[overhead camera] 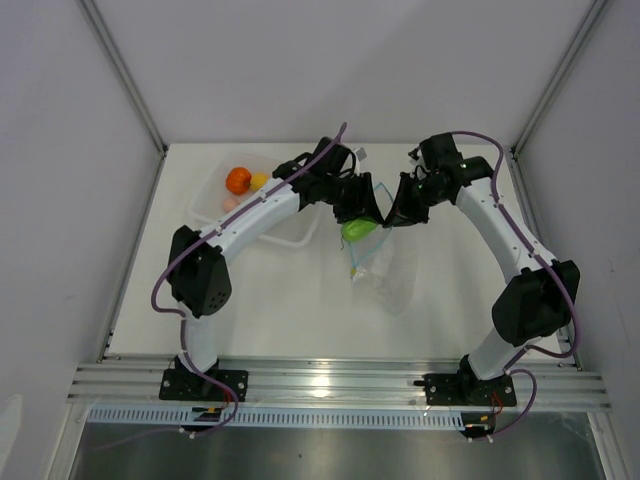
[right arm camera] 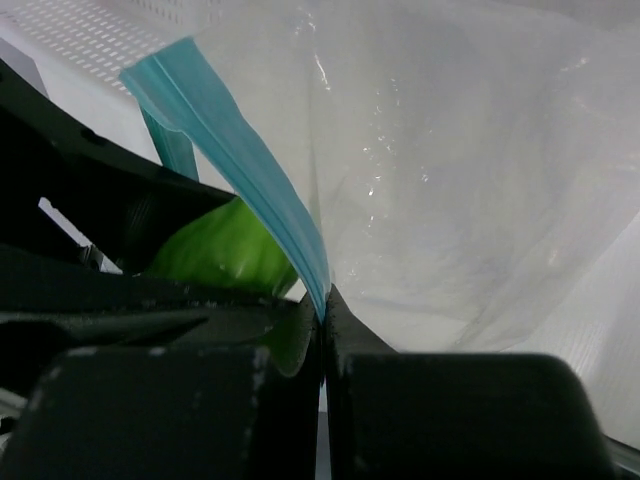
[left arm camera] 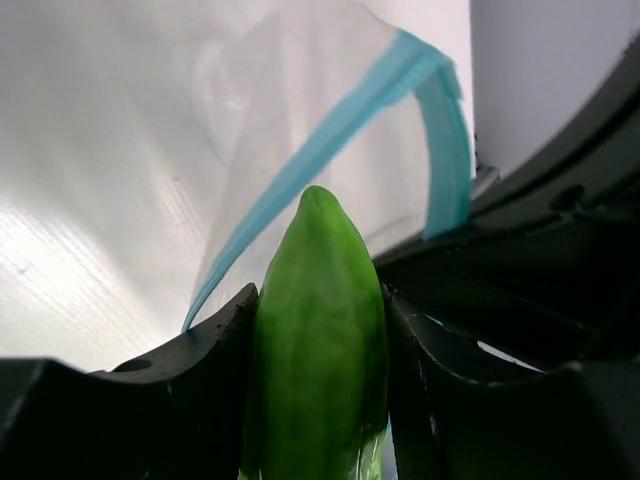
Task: Place the food in the zip-top bag and seal the zipper
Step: Place the fake vegetable in the zipper food storage bag.
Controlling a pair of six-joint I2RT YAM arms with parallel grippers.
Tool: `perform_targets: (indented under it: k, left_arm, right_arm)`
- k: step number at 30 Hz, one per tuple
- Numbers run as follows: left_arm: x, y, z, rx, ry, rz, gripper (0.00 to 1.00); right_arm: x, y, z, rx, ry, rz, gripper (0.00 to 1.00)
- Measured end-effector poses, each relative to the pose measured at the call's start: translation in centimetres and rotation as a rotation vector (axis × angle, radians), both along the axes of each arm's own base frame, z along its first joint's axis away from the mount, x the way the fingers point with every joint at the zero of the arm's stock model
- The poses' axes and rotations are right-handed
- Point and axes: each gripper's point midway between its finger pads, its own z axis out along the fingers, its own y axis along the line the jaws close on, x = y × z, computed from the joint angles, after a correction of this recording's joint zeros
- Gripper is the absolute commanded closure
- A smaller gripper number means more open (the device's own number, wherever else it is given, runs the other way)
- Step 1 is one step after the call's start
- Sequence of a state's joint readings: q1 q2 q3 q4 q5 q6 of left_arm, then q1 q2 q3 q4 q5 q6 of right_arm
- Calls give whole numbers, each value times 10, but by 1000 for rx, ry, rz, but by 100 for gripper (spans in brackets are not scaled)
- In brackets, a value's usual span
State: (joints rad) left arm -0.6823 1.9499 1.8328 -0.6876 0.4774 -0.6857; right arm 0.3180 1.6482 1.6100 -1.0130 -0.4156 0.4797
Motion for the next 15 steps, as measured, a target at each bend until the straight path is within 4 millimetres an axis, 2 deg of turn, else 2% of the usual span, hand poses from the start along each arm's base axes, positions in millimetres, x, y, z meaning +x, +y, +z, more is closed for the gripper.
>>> perform_targets:
  k: [4,6,7,8,11,13,14,15]
  left_arm:
    - [10,5,-5,39,-15,66,94]
    - [14,7,-7,54,-24,91,70]
    - [16,8,-8,60,-27,100,65]
    - [17,9,-9,68,-31,108,49]
    - [19,10,-9,77,-44,116,30]
    - [22,12,-10,88,-57,123,23]
    - [24,12,-10,89,-62,126,2]
    - [25,13,-10,94,-75,123,1]
  right_arm:
    - [0,1,3,31,16,-10,100]
    - [0,3,6,61,29,-16,100]
    - [0,4,8,74,32,-18,100]
    - [0,6,10,92,37,-19,100]
    - [0,10,15,134,46,-20,100]
    - [-1,11,16,152,60,-23,100]
    - [-1,12,16,159,66,-25,100]
    - [-3,12,14,162,76,-24,100]
